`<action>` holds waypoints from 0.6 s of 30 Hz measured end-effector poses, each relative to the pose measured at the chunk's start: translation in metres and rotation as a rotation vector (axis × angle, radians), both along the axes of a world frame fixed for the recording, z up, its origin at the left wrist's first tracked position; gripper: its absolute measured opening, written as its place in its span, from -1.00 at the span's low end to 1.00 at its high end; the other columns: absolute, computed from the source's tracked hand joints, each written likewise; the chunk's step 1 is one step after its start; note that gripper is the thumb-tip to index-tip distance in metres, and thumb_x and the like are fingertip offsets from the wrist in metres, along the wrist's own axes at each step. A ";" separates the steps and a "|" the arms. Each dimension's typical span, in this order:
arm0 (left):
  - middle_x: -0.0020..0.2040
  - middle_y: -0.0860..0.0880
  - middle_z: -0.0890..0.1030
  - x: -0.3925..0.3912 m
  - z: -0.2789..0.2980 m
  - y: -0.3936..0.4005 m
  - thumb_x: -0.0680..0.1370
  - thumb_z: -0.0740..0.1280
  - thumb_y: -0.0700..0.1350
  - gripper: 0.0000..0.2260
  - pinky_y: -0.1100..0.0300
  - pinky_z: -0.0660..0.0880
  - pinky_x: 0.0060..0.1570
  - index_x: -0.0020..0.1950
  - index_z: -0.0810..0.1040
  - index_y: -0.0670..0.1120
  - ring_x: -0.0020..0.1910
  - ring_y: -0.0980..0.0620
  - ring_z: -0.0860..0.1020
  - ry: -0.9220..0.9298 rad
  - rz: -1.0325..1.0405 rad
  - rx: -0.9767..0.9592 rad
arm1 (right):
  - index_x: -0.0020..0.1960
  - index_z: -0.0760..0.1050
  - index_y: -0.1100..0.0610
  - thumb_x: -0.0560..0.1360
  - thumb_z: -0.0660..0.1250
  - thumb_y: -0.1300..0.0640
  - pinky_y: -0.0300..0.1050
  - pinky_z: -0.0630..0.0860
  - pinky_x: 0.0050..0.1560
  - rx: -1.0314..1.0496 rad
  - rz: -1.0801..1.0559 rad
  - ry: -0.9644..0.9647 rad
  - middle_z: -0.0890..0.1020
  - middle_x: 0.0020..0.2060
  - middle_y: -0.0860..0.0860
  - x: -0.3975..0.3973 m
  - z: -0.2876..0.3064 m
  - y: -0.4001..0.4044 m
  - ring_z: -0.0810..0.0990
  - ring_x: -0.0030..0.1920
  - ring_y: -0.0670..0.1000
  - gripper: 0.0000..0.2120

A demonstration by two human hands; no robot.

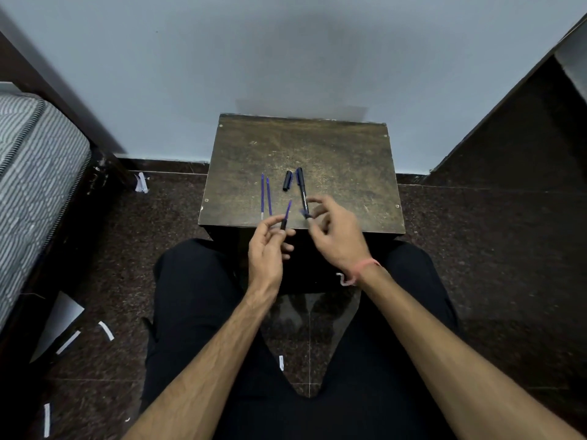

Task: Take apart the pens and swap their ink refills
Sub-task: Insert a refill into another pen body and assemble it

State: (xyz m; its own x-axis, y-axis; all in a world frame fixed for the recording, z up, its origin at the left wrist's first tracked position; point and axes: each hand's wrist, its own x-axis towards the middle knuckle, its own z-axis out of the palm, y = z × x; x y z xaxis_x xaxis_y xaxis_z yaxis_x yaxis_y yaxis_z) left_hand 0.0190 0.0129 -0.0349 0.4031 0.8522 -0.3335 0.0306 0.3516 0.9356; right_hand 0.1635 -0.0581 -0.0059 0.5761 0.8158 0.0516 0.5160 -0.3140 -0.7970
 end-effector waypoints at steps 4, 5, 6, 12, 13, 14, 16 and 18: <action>0.07 -0.06 0.77 0.005 -0.006 -0.015 0.75 0.29 -0.33 -0.69 0.22 0.55 -0.10 0.32 0.65 0.03 -0.15 0.11 0.65 0.031 -0.279 0.060 | 0.38 0.60 0.14 0.70 0.31 0.32 -0.23 0.66 -0.12 0.188 -0.327 0.800 0.63 0.00 -0.01 0.019 -0.006 -0.040 0.59 -0.08 -0.07 -0.71; 0.07 -0.04 0.77 0.006 -0.008 -0.019 0.75 0.31 -0.31 -0.69 0.22 0.56 -0.09 0.32 0.66 0.06 -0.13 0.12 0.66 0.042 -0.328 0.071 | 0.33 0.62 0.14 0.71 0.31 0.31 -0.20 0.68 -0.07 0.250 -0.369 0.977 0.65 -0.01 -0.01 0.025 -0.005 -0.045 0.61 -0.08 -0.08 -0.75; 0.07 -0.01 0.78 0.007 -0.008 -0.022 0.75 0.32 -0.30 -0.68 0.23 0.57 -0.10 0.32 0.67 0.10 -0.13 0.13 0.66 0.051 -0.361 0.080 | 0.28 0.62 0.12 0.71 0.31 0.29 -0.15 0.69 0.01 0.305 -0.388 1.103 0.66 -0.02 -0.03 0.031 -0.002 -0.049 0.64 -0.07 -0.08 -0.79; 0.02 0.05 0.80 0.008 -0.008 -0.023 0.74 0.31 -0.27 -0.65 0.29 0.57 -0.24 0.29 0.71 0.16 -0.22 0.19 0.64 0.067 -0.397 0.061 | 0.26 0.61 0.15 0.71 0.33 0.24 -0.01 0.70 0.19 0.390 -0.353 1.343 0.73 0.09 0.05 0.037 -0.002 -0.052 0.74 0.19 0.06 -0.84; 0.01 0.04 0.80 0.007 -0.008 -0.023 0.74 0.31 -0.26 -0.66 0.29 0.56 -0.26 0.31 0.71 0.14 -0.23 0.19 0.63 0.070 -0.395 0.056 | 0.29 0.61 0.17 0.71 0.33 0.25 -0.04 0.71 0.15 0.383 -0.348 1.348 0.73 0.10 0.06 0.037 -0.003 -0.051 0.75 0.20 0.07 -0.82; 0.01 0.03 0.80 0.007 -0.008 -0.022 0.75 0.30 -0.26 -0.66 0.28 0.56 -0.27 0.33 0.71 0.11 -0.24 0.18 0.62 0.076 -0.395 0.057 | 0.30 0.61 0.19 0.71 0.33 0.26 -0.06 0.71 0.11 0.375 -0.346 1.349 0.74 0.10 0.07 0.037 -0.004 -0.050 0.76 0.20 0.08 -0.80; 0.03 0.00 0.79 0.006 -0.009 -0.022 0.75 0.29 -0.28 -0.67 0.25 0.56 -0.27 0.35 0.71 0.06 -0.24 0.15 0.61 0.083 -0.397 0.056 | 0.32 0.61 0.21 0.71 0.31 0.29 -0.10 0.71 0.06 0.354 -0.353 1.337 0.75 0.10 0.08 0.037 -0.005 -0.048 0.76 0.19 0.08 -0.78; 0.04 -0.02 0.79 0.005 -0.009 -0.021 0.75 0.27 -0.29 -0.66 0.24 0.56 -0.26 0.35 0.71 0.05 -0.24 0.14 0.60 0.085 -0.396 0.055 | 0.33 0.62 0.21 0.72 0.30 0.30 -0.10 0.72 0.04 0.330 -0.355 1.316 0.75 0.10 0.07 0.036 -0.005 -0.047 0.76 0.18 0.08 -0.77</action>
State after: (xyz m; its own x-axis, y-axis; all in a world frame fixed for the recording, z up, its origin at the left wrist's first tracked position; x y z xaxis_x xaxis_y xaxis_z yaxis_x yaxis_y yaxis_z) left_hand 0.0243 -0.0081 -0.0441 0.6769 0.6540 -0.3379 0.2315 0.2466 0.9411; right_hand 0.1991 -0.1046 -0.0111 0.5223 0.6743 -0.5220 -0.7233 0.0261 -0.6900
